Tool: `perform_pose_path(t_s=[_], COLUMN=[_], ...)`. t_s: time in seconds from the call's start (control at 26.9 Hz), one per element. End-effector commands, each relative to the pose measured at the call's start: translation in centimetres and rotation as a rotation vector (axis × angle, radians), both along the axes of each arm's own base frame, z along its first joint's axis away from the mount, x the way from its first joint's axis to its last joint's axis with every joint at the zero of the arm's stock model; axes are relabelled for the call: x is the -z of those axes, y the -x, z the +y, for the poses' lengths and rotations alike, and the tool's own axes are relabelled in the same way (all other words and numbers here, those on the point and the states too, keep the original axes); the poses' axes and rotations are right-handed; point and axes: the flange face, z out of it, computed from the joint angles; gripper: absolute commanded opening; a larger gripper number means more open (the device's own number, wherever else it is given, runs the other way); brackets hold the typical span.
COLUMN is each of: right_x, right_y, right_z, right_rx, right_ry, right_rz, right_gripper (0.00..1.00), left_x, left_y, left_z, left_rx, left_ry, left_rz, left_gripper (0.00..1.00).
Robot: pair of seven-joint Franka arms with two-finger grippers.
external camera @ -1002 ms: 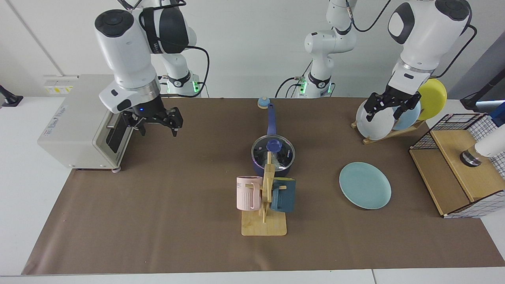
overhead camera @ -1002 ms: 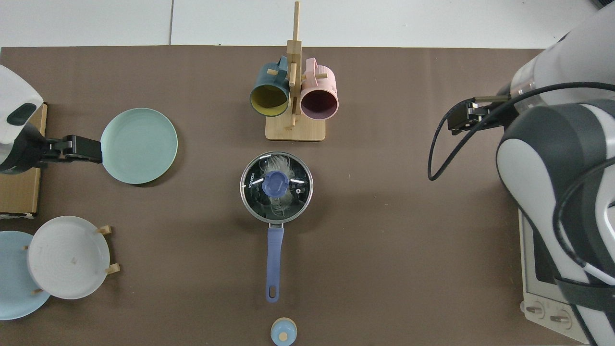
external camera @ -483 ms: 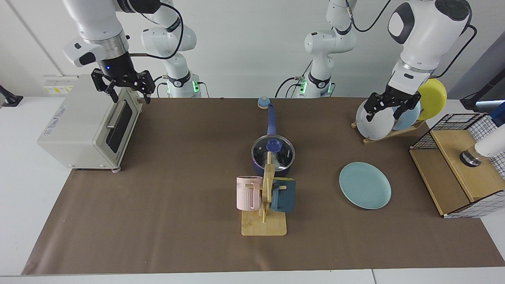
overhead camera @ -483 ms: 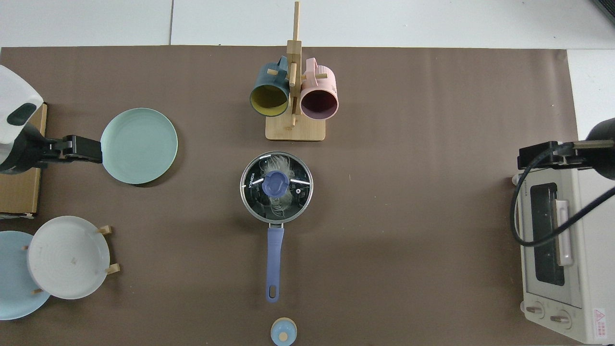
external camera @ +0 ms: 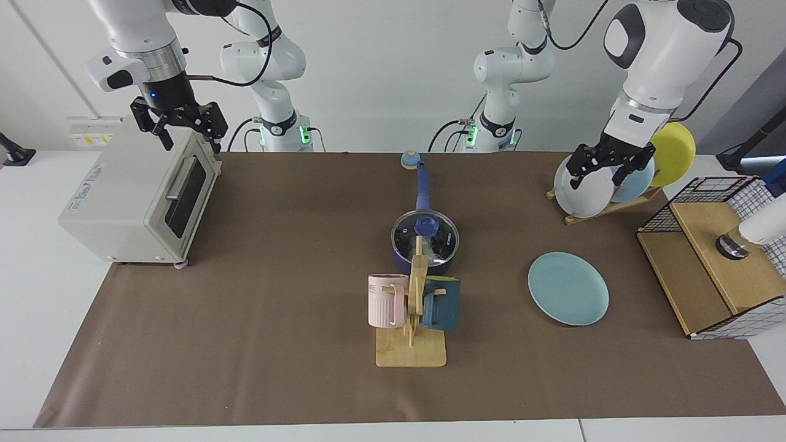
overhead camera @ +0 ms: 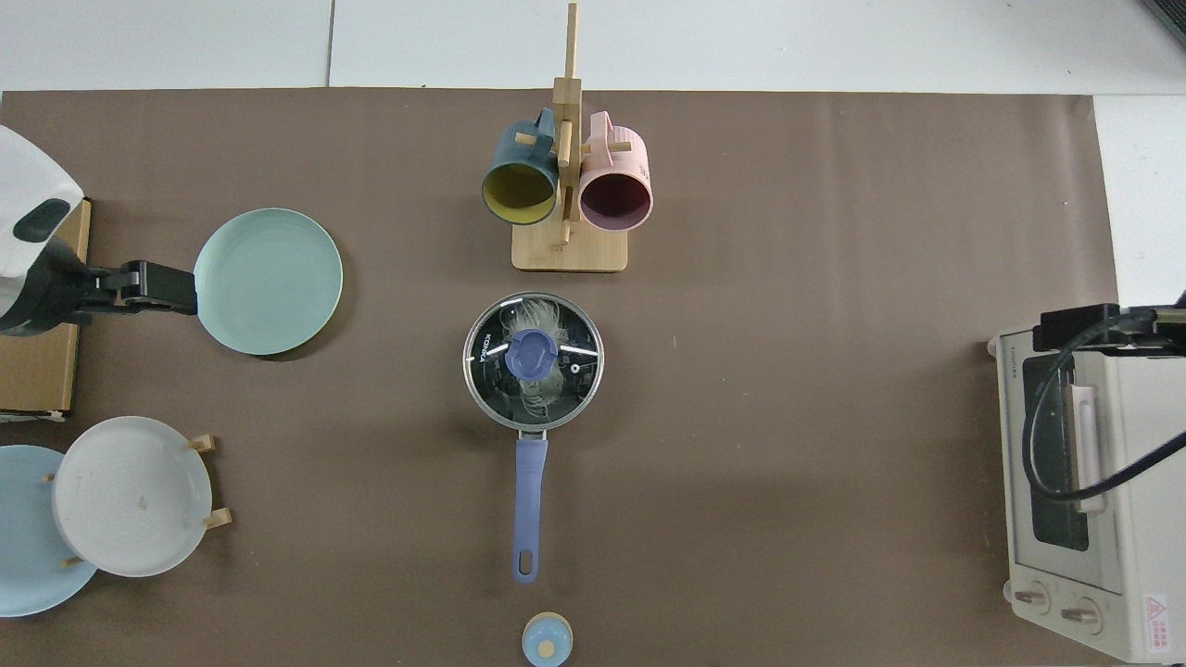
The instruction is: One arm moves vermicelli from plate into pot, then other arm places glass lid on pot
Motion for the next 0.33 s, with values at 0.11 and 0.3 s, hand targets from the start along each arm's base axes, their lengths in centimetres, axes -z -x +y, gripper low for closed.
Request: perform_pose_path(t_s=[0.11, 0.3], right_x=[0.78, 1.08], right_y=[-0.10, -0.12], right_z=[0.75, 1.14], right_rx=[-0.029, 0.029], right_ry=[-0.034, -0.053], right_rz=[-0.004, 0.007], right_gripper=[1.00, 1.00], left_x=[-0.48, -0.48], left_y=[0.52, 0.52], left_z=[0.23, 0.23], left_rx=[0.004, 0.004], left_ry=[0.008, 0.008], left_rz=[-0.003, -0.003], left_gripper=[1.00, 1.00])
